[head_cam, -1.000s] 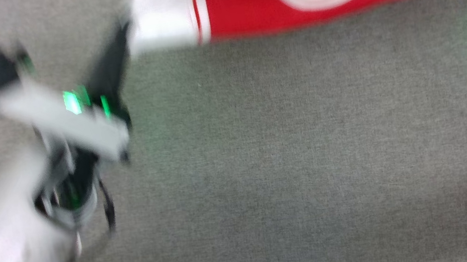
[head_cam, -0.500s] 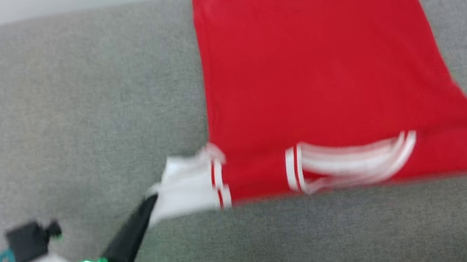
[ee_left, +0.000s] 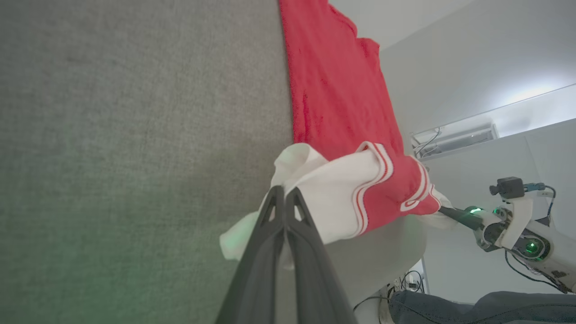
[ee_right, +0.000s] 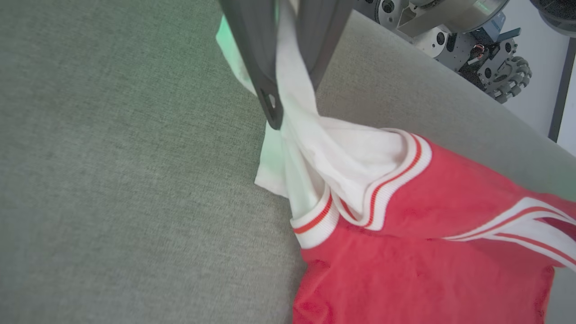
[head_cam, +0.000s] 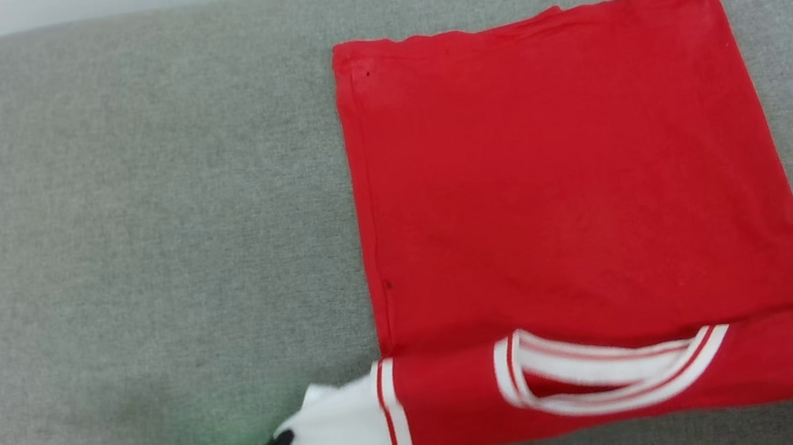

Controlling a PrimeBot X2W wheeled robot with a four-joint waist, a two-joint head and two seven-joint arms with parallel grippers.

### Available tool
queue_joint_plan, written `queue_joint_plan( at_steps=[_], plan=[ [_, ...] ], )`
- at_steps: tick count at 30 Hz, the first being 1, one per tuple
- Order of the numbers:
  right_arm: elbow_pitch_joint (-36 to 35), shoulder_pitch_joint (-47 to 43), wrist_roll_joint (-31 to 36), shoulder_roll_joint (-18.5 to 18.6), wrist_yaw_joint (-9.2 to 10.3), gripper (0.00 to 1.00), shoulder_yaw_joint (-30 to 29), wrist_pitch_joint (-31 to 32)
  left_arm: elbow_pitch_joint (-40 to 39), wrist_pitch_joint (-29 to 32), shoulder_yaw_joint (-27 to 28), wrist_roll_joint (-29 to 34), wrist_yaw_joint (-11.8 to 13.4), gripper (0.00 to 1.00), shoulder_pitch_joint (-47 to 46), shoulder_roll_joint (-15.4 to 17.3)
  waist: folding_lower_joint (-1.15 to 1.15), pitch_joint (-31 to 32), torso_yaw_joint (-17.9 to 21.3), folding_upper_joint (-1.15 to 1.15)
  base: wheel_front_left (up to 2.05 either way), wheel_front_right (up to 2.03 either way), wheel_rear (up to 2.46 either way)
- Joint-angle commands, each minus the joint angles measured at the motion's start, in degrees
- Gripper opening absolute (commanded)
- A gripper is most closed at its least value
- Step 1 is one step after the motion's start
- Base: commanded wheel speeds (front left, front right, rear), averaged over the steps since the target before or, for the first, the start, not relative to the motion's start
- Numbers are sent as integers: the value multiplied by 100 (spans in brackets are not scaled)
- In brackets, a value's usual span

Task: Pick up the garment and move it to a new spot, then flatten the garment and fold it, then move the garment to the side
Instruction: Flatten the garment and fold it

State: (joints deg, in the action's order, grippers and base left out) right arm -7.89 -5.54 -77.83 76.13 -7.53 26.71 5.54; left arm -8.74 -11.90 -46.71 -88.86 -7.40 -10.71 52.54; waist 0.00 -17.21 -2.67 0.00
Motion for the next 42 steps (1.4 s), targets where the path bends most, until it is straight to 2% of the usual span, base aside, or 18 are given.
queue_joint_plan(
  at_steps=[1, 7, 14, 20, 21, 22, 23, 28, 31, 37, 40, 42],
  plan=[
    [55, -49, 127, -134, 8, 0, -19, 102, 160, 72, -73, 74, -12, 0, -83, -80, 0, -44, 16, 0, 0, 0, 0],
    [318, 206, 714, -875, 8, 0, -21, 705, 934, 376, -428, 297, -12, 0, -265, -534, 0, -96, 57, 0, 0, 0, 0],
    [925, 559, 1708, -1845, 9, 0, -104, 1180, 1719, 398, -716, 570, 3, 0, -423, -1034, 0, -55, 84, 0, 0, 0, 0],
    [1111, 786, 2154, -2463, 8, 0, -188, 1358, 2140, 391, -848, 678, 24, 0, -526, -1265, 0, -10, 143, 0, 0, 0, 0],
    [1106, 838, 2243, -2519, 8, 25, -231, 1330, 2166, 370, -849, 684, 28, 0, -533, -1279, 0, 0, 169, 0, 0, 0, 0],
    [1105, 888, 2326, -2556, 8, 66, -303, 1276, 2151, 329, -833, 664, 28, 0, -541, -1303, 0, 8, 190, 0, 0, 0, 0],
    [1123, 925, 2397, -2583, 9, 100, -408, 1232, 2098, 290, -812, 628, 27, 0, -535, -1318, 0, 15, 216, 0, 0, 0, 0],
    [890, 878, 2576, -2540, 7, 100, -733, 1250, 1903, 135, -767, 629, 5, 0, -487, -1264, 0, 27, 307, 0, 0, 0, 0],
    [517, 687, 2527, -2343, 7, 100, -1061, 1406, 1781, 40, -766, 685, 1, 0, -456, -1242, 0, 25, 344, 0, 0, 0, 0],
    [-181, 499, 2214, -1993, 7, 100, -2201, 1801, 1581, -72, -787, 867, -6, 0, -472, -1299, 0, -10, 264, 0, 0, 0, 0],
    [-360, 818, 2138, -1935, 7, 100, -2684, 2111, 1511, -76, -784, 977, -6, 0, -622, -1314, 0, -137, 135, 0, 0, 0, 0],
    [-330, 1230, 2182, -1985, 7, 100, -2800, 2316, 1458, -48, -781, 1063, -6, 0, -766, -1343, 0, -265, 36, 0, 0, 0, 0]
  ],
)
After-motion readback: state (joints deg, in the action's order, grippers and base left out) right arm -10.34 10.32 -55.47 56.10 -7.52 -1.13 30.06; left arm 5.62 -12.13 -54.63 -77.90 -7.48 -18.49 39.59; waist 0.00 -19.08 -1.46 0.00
